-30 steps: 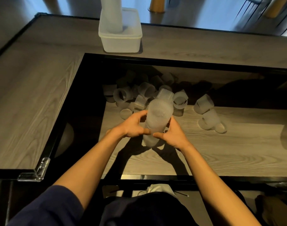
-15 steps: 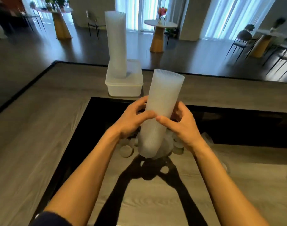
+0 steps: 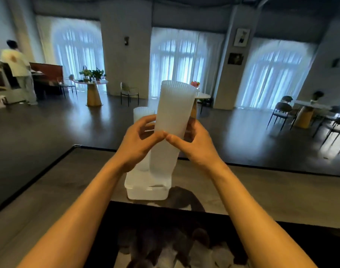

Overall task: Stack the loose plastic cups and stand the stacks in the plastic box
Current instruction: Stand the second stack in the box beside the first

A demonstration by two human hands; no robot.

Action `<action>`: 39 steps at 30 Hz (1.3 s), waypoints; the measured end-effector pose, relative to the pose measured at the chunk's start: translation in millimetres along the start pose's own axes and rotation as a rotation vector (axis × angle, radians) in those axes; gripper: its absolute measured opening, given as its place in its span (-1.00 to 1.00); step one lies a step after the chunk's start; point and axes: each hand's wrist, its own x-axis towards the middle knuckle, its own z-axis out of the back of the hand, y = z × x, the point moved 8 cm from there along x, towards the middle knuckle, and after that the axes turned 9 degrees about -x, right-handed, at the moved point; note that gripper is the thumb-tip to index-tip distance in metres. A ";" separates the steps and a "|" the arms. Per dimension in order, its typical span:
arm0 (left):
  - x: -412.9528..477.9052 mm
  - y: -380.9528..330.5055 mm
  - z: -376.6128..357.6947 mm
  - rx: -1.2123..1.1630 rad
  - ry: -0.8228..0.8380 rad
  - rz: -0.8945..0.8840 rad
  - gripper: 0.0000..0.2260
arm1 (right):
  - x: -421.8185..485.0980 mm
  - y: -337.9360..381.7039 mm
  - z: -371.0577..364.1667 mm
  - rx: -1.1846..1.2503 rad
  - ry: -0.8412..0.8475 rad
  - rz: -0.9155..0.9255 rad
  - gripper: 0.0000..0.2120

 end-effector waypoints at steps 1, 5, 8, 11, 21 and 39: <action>6.0 5.9 5.8 0.024 -0.025 -0.003 -0.43 | 9.7 -4.6 -5.1 -0.015 0.005 0.005 -0.22; 17.6 39.6 20.7 0.069 -0.102 0.037 -0.44 | 35.3 -30.8 -26.3 -0.081 0.026 -0.016 -0.27; 19.0 63.7 23.6 0.072 -0.131 0.078 -0.47 | 42.4 -54.1 -40.9 -0.096 0.048 -0.035 -0.28; 19.8 84.4 25.9 0.100 -0.177 0.114 -0.51 | 44.8 -79.6 -53.1 -0.136 0.067 -0.072 -0.27; 20.4 110.3 27.0 0.281 -0.298 0.138 -0.56 | 47.1 -100.9 -69.3 -0.169 0.113 -0.140 -0.30; -92.7 45.1 -37.1 0.366 -0.226 -0.178 -0.91 | -108.4 -92.9 -26.1 -0.309 -0.098 -0.211 -0.82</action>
